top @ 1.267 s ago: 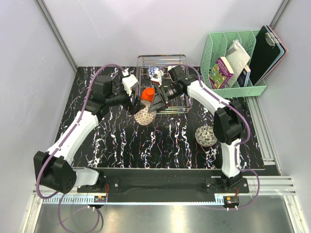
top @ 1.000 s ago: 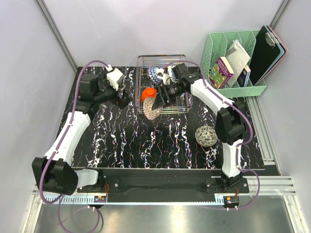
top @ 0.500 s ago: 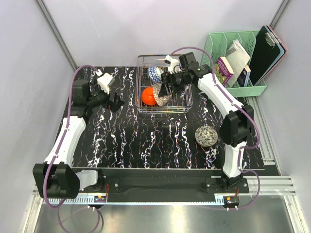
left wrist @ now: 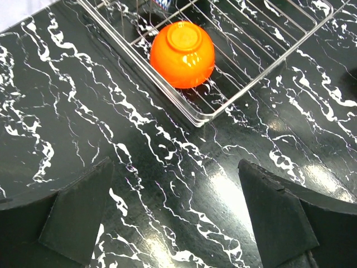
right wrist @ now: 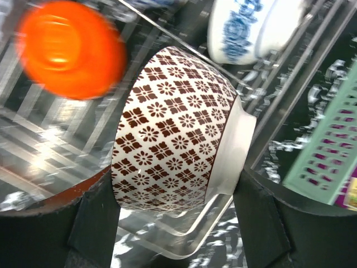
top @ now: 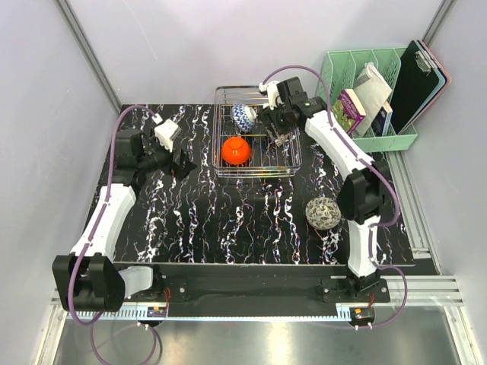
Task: Load the bowls into the dish rack
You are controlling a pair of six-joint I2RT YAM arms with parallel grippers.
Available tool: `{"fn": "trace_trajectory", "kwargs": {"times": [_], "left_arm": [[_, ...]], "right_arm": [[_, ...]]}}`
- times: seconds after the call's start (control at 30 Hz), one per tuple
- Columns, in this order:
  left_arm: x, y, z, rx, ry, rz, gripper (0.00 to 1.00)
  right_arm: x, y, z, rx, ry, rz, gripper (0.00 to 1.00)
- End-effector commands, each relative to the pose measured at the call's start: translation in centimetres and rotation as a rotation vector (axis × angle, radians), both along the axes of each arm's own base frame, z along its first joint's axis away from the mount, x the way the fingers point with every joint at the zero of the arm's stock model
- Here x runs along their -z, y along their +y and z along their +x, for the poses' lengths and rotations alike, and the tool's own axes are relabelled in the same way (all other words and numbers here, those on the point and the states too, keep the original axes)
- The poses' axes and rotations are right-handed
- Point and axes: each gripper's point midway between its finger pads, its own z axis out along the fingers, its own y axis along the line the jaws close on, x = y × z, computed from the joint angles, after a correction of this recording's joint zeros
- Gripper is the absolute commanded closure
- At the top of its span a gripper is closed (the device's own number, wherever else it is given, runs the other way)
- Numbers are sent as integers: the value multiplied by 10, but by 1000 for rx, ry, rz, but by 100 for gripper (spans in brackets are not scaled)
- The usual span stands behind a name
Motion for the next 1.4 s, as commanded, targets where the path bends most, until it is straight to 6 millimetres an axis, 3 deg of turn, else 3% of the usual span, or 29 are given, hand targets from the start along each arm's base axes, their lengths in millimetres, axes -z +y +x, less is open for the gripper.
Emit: {"fn": "trace_trajectory", "kwargs": {"times": [0.0, 0.23, 0.4, 0.9, 1.03, 1.07, 1.17, 1.37], "left_arm": [[-14, -1, -2, 16, -64, -10, 1], [-5, -1, -5, 22, -51, -9, 1], [-2, -2, -5, 27, -39, -16, 1], [-4, 8, -6, 16, -50, -19, 1], [-5, 8, -7, 22, -52, -23, 1], [-5, 9, -7, 18, -51, -24, 1], [-6, 12, -8, 15, -54, -25, 1], [-6, 13, -11, 22, -55, -33, 1]], "right_arm": [[0, -19, 34, 47, -112, -167, 100], [39, -32, 43, 63, -86, -378, 100], [45, -32, 49, 47, -103, -466, 100], [103, 4, 35, -101, -52, -606, 100], [116, 16, 24, -153, -31, -617, 86], [119, 18, 21, -163, -23, -617, 76], [126, 24, 13, -192, 1, -616, 59], [144, 29, -2, -230, 52, -624, 44]]}}
